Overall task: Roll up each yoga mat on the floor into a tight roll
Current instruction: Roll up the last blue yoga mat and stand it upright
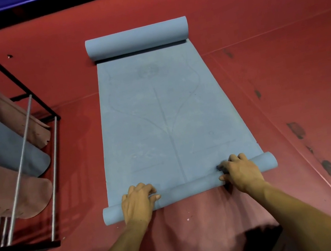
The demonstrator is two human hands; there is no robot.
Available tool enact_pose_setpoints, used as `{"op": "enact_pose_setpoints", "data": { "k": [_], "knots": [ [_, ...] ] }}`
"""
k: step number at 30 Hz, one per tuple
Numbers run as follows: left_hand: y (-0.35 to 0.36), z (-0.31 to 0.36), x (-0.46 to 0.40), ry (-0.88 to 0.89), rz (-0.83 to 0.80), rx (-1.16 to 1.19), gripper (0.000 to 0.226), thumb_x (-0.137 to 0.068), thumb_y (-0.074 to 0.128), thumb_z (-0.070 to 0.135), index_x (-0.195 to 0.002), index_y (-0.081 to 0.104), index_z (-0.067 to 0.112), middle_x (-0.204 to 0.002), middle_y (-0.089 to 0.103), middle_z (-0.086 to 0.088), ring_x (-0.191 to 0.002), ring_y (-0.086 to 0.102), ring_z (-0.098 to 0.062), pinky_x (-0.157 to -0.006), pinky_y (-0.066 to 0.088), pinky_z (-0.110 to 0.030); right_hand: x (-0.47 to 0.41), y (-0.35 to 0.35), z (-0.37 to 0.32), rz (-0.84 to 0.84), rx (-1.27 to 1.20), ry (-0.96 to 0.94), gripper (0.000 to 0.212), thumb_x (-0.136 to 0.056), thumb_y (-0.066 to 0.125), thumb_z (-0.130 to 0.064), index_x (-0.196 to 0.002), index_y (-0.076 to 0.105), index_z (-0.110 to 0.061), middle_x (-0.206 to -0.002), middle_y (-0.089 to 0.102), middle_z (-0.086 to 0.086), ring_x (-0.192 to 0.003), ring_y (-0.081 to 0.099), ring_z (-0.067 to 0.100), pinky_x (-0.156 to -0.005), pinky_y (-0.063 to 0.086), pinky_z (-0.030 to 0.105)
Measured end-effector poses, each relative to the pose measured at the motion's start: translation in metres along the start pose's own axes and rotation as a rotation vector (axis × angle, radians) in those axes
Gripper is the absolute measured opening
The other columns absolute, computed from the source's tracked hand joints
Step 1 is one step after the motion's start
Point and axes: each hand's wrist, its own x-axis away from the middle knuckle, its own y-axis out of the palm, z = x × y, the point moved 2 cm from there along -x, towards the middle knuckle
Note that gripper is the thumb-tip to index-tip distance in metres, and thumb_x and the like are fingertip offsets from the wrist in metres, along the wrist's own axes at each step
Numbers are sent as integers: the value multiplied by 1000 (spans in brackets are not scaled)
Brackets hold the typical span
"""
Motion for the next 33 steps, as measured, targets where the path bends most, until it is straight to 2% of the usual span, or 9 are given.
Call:
{"op": "enact_pose_setpoints", "data": {
  "k": [4, 8, 10, 13, 18, 21, 24, 27, 33],
  "knots": [
    [4, 1, 23, 97, 51, -60, 21, -93, 68, 49, -94, 78, 30, -92, 68, 14, -85, 61, -19, -72, 47, -35, 3, -2, -3, 72, -62, 44, 29, -97, 65, -49, -120, 61, -32, -106, 58, -6, -105, 45, 19, -74, 46, 32],
    [8, -5, 37, 143, -28, -98, 53, -65, 94, 43, -113, 76, 29, -105, 71, 12, -94, 66, -19, -86, 56, -40, 1, 0, -9, 118, 19, 58, 24, -96, 66, -43, -115, 69, -28, -111, 55, 0, -104, 48, 24, -76, 48, 36],
    [5, -7, 32, 108, -45, -87, 48, -65, 95, 27, -110, 77, 29, -102, 72, 11, -91, 67, -20, -86, 56, -41, 4, 5, -10, 142, 46, 48, 24, -97, 62, -41, -112, 73, -26, -112, 55, 1, -103, 48, 25, -77, 50, 37],
    [1, -2, 24, 69, -50, -76, 35, -78, 87, 21, -111, 77, 28, -102, 75, 8, -92, 67, -23, -83, 51, -38, 15, 8, -9, 175, 15, -6, 31, -99, 56, -46, -111, 73, -24, -110, 59, -1, -104, 49, 24, -77, 52, 37],
    [4, -5, 12, 48, -56, -56, 25, -98, 66, 34, -122, 65, 31, -107, 73, 10, -105, 62, -17, -94, 40, -32, 24, 17, -9, 190, -1, -81, 55, -76, 82, -57, -115, 60, -26, -103, 61, -3, -96, 51, 23, -82, 52, 36],
    [5, -12, 4, 44, -80, -34, 26, -104, 57, 38, -129, 62, 37, -116, 70, 13, -114, 57, -14, -107, 35, -35, 13, 20, -13, 229, 15, -65, 39, -78, 84, -45, -104, 63, -23, -98, 62, -3, -91, 50, 24, -80, 50, 37],
    [1, -15, -5, 45, -116, -36, 25, -105, 54, 39, -128, 64, 36, -110, 70, 10, -110, 58, -17, -97, 37, -34, 4, 23, -14, 274, 46, -89, 24, -82, 81, -33, -98, 67, -22, -98, 63, -1, -92, 54, 26, -88, 48, 39],
    [-2, -14, -11, 14, -159, -16, 24, -104, 55, 41, -125, 65, 38, -106, 70, 7, -108, 61, -18, -88, 35, -33, 0, 21, -10, 278, 84, -112, 15, -89, 75, -31, -100, 67, -25, -93, 63, -5, -89, 55, 24, -90, 46, 38],
    [-5, -12, -6, -46, -277, 111, 23, -101, 59, 44, -122, 68, 41, -116, 72, 16, -115, 62, -13, -101, 38, -39, 1, 14, -2, 187, 90, -119, 23, -99, 59, -40, -116, 69, -28, -101, 66, -5, -103, 57, 22, -101, 41, 38]
  ]
}}
